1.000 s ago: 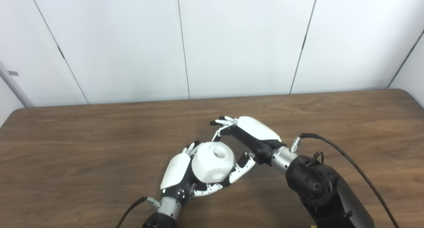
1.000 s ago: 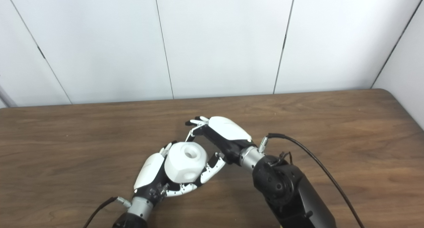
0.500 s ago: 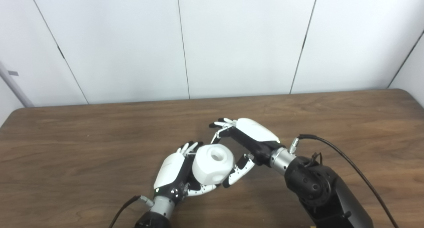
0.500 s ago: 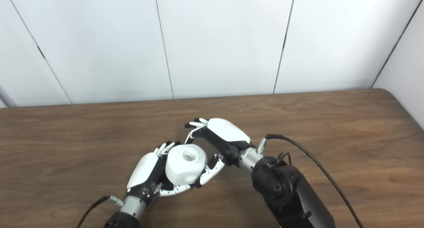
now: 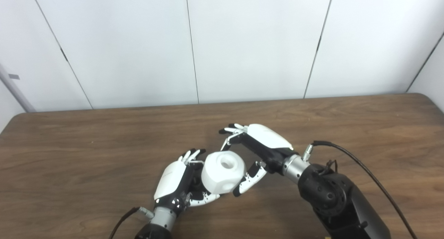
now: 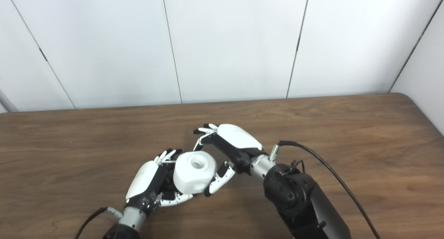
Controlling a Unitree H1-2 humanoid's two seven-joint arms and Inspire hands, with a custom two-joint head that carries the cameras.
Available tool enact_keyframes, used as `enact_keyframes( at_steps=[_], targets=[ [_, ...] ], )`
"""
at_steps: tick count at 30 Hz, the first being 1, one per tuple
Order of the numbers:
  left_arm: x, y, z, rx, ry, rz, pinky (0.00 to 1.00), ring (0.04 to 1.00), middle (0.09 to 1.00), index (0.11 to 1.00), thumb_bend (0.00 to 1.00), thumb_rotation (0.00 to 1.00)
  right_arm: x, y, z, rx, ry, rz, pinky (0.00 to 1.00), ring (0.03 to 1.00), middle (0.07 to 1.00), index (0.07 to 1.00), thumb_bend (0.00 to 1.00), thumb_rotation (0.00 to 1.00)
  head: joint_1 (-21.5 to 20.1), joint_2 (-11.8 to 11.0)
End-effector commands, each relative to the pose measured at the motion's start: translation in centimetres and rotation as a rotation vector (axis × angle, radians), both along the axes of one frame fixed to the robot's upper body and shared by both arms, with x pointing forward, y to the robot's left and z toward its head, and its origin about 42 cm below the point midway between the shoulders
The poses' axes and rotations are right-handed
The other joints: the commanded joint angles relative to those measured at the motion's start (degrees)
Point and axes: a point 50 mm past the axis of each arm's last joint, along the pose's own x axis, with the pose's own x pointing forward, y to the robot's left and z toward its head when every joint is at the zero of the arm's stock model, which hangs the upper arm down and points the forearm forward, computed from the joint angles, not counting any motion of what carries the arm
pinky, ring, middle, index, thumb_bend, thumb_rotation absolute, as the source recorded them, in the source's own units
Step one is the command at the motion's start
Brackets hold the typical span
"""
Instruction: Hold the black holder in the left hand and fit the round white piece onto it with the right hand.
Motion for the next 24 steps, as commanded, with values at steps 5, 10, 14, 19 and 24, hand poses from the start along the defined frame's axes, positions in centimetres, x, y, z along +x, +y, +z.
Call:
enact_keyframes(
  at_steps=[5, 10, 14, 19, 24],
  targets=[
    [-0.07, 0.71, -0.02, 0.004, 0.014, 0.021, 1.00, 1.000, 0.938, 0.483, 0.52, 0.05, 0.45, 0.33, 1.95, 0.024, -0.083, 0.023, 1.00, 0.985, 0.917, 0.476, 0.51, 0.13, 0.09, -0.10],
    [-0.03, 0.74, -0.14, 0.003, 0.019, 0.024, 1.00, 1.000, 0.938, 0.483, 0.52, 0.05, 0.53, 0.33, 2.06, 0.022, -0.089, 0.023, 1.00, 0.984, 0.917, 0.476, 0.51, 0.13, 0.08, -0.21],
    [-0.01, 0.79, -0.19, 0.002, 0.024, 0.029, 1.00, 1.000, 0.936, 0.483, 0.52, 0.05, 0.62, 0.32, 2.14, 0.025, -0.091, 0.024, 0.99, 0.983, 0.916, 0.476, 0.51, 0.13, 0.11, -0.32],
    [0.00, 0.91, -0.16, 0.003, 0.023, 0.035, 1.00, 1.000, 0.937, 0.484, 0.52, 0.05, 0.70, 0.31, 2.24, 0.023, -0.096, 0.025, 0.99, 0.982, 0.914, 0.476, 0.51, 0.13, 0.12, -0.36],
    [0.00, 0.94, -0.20, 0.001, 0.016, 0.039, 1.00, 1.000, 0.934, 0.483, 0.52, 0.05, 0.79, 0.33, 2.36, 0.026, -0.095, 0.025, 0.99, 0.984, 0.915, 0.476, 0.51, 0.13, 0.23, -0.41]
  ],
)
